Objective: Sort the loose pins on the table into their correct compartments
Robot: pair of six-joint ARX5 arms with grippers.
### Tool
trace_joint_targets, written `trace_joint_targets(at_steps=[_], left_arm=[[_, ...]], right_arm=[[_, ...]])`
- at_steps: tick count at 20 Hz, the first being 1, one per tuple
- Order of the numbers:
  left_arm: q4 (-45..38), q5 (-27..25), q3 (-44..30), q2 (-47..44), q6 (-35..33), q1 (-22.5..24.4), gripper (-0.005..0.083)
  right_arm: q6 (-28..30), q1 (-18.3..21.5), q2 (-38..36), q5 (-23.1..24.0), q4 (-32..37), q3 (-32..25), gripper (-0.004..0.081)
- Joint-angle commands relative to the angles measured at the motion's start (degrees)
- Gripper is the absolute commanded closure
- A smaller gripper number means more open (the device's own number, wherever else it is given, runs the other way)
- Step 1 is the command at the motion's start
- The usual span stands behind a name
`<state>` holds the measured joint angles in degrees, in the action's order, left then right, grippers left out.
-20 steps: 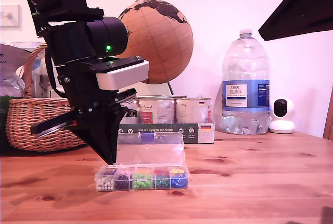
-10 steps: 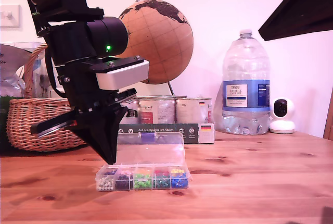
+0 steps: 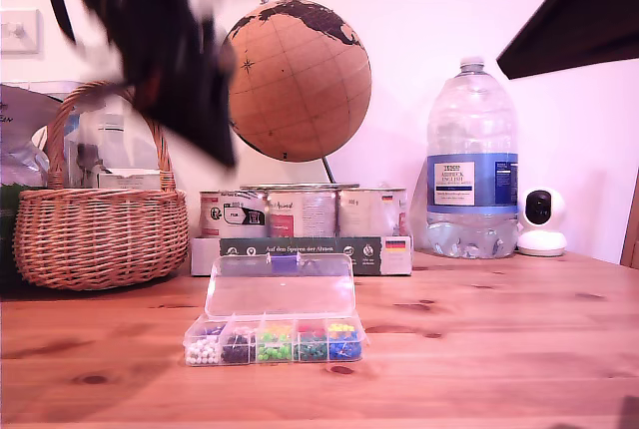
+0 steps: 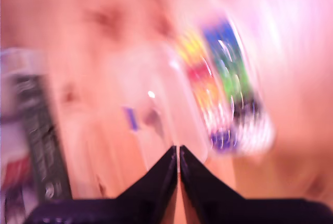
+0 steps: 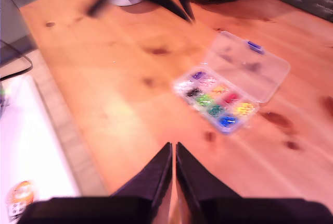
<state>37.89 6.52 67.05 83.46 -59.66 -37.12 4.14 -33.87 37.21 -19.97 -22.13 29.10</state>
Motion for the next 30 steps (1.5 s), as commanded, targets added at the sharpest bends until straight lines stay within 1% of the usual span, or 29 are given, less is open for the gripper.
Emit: trace_joint_targets(at_steps=[1,3,4,5,7,10,11,13,15,17,19,21,23,26,28,30], left_arm=[[0.3,0.3,-0.6,-2.1,9.7,-0.5,0.0795],[1.0,0.6,-0.6,-5.6,28.4,-0.5,0.0795],[1.3,0.8,-0.6,-6.9,35.4,-0.3,0.0795],[1.2,0.8,-0.6,-8.0,40.1,0.1,0.0795],[0.4,0.7,-0.6,-9.4,42.3,1.8,0.0795],[-2.0,1.4,-2.0,-10.3,44.8,4.6,0.0795],[-3.8,1.8,-3.5,-10.9,45.3,5.7,0.0795],[-9.0,2.4,-8.3,-13.4,47.0,8.3,0.0795],[-15.1,3.5,-14.8,-17.2,49.4,10.4,0.0795],[-21.4,4.2,-22.3,-22.3,52.2,12.0,0.0795],[-26.3,5.2,-29.4,-28.2,54.8,13.3,0.0795],[-29.7,5.2,-35.7,-34.8,57.2,13.6,0.0795],[-31.6,5.0,-40.0,-41.5,60.9,13.6,0.0795],[-31.2,5.0,-41.9,-48.8,63.6,13.6,0.0795],[-30.6,5.0,-41.9,-50.9,63.8,13.5,0.0795],[-28.5,5.0,-41.9,-51.4,63.8,13.5,0.0795]], right_arm=[[-2.0,-0.2,0.1,4.6,1.9,-0.4,0.0783],[-4.2,-0.2,0.1,11.5,4.9,-0.4,0.0783],[-5.6,0.3,0.1,14.2,6.5,-0.4,0.0783],[-7.0,1.1,0.1,16.3,8.7,-0.4,0.0783],[-8.8,3.4,0.2,19.0,12.0,-0.4,0.0783],[-8.9,10.0,0.4,19.5,15.1,-0.4,0.0783],[-8.8,12.7,0.3,19.1,15.6,-0.4,0.0783],[-8.6,17.4,0.3,16.2,15.8,-0.4,0.0783],[-7.0,21.0,0.2,11.5,15.9,-0.4,0.0783],[-6.5,22.8,-0.1,7.7,15.8,-0.4,0.0783],[-4.3,23.0,-0.9,7.0,15.6,-0.4,0.0783],[-4.0,23.0,-2.3,7.0,15.6,-0.4,0.0783],[-3.9,23.0,-4.1,6.7,15.1,-0.4,0.0783],[-3.2,22.4,-6.4,2.3,11.4,-0.4,0.0783],[-3.3,21.5,-6.8,1.4,8.8,-0.4,0.0783],[-4.0,21.1,-6.8,1.4,6.5,-0.4,0.0783]])
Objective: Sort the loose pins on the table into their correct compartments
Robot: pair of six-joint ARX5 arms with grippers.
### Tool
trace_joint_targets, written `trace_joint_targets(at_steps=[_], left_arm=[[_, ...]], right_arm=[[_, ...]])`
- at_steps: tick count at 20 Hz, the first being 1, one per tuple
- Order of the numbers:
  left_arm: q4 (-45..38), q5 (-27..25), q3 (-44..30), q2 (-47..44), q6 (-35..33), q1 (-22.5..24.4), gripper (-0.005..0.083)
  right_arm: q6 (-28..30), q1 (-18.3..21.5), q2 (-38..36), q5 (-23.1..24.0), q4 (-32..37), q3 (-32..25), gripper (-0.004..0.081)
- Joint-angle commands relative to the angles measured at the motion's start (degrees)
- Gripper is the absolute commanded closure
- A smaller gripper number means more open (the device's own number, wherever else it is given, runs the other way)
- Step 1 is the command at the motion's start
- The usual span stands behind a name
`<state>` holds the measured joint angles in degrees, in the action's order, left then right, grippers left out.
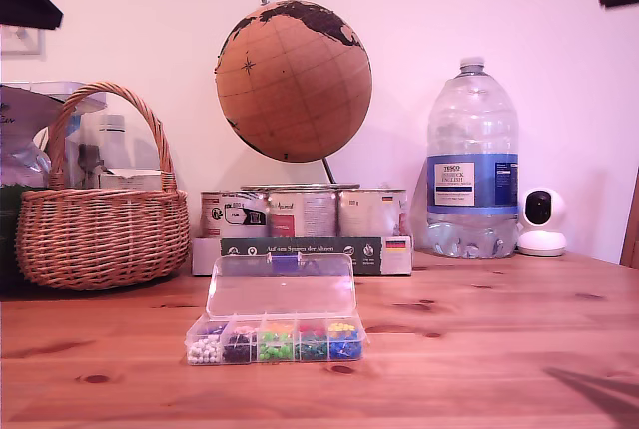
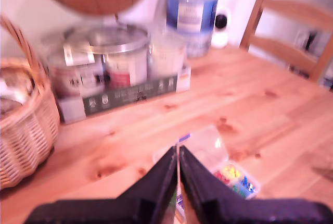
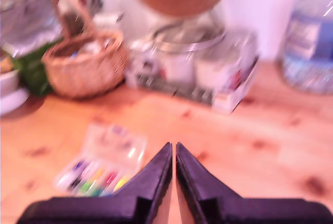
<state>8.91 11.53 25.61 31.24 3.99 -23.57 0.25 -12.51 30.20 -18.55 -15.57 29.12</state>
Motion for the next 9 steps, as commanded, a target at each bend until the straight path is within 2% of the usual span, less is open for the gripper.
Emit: trace_joint_targets(at_steps=[1,9], left_arm=[[1.3,0.0,-0.4,0.9,0.1,0.0,0.0795],[7.9,0.0,-0.4,1.0,0.1,0.0,0.0795]], right_arm=[[-0.1,-0.2,0.2,0.1,-1.3,-0.4,0.0783],[-0.2,-0.2,0.3,0.1,-9.8,-0.4,0.0783]])
